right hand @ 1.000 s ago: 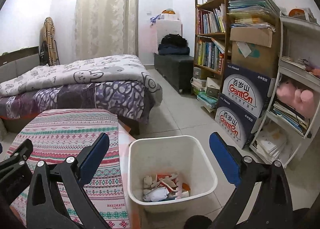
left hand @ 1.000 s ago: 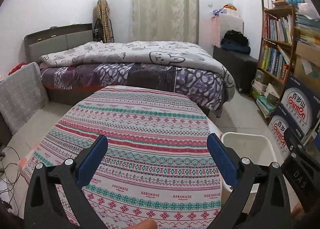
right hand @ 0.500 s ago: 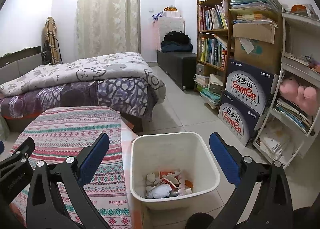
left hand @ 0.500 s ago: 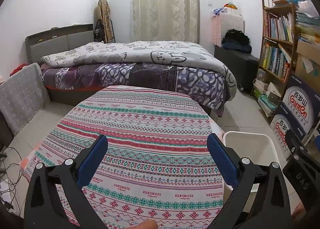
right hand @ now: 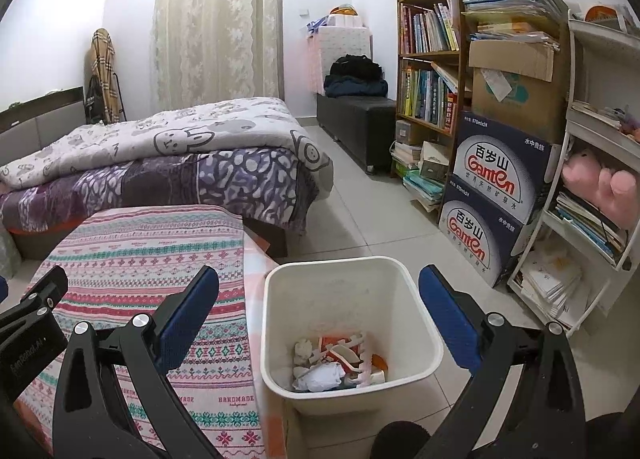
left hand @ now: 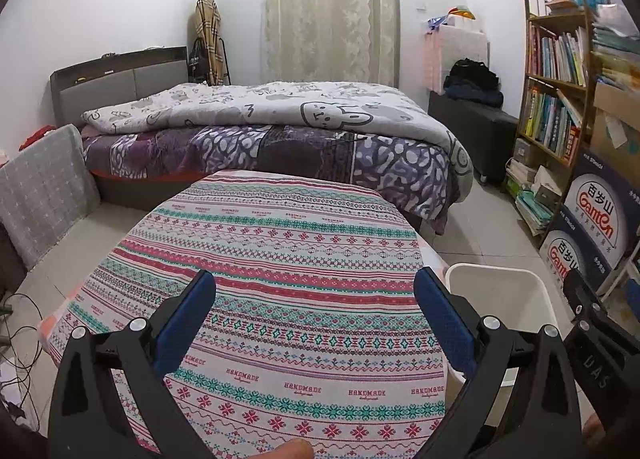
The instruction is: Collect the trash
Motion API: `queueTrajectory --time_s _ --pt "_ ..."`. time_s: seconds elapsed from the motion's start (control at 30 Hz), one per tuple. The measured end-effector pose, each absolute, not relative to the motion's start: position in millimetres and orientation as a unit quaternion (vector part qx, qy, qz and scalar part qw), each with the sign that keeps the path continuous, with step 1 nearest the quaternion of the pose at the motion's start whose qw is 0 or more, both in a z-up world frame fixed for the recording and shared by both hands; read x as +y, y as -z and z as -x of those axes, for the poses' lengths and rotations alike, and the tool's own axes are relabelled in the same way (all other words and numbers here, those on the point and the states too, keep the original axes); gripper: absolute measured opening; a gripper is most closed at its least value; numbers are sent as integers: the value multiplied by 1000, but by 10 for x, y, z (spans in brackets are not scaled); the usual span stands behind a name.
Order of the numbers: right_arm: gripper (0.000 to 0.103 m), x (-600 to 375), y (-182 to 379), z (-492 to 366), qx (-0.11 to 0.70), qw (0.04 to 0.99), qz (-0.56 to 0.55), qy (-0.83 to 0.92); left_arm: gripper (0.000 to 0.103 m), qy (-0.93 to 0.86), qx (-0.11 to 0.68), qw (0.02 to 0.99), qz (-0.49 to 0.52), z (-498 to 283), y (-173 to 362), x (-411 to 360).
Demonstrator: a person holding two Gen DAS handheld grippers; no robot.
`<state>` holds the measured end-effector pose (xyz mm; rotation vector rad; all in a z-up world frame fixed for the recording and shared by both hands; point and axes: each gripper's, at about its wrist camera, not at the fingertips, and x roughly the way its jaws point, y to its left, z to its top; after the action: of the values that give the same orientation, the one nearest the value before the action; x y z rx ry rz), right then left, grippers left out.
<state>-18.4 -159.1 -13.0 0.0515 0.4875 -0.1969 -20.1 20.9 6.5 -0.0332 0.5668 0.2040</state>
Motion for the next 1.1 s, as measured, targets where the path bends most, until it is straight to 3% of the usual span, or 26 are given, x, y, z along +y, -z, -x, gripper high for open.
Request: queueTrajectory --time_s 1.1 --pt "96 -1566 191 151 255 963 -22 87 96 -102 280 954 17 196 -53 178"
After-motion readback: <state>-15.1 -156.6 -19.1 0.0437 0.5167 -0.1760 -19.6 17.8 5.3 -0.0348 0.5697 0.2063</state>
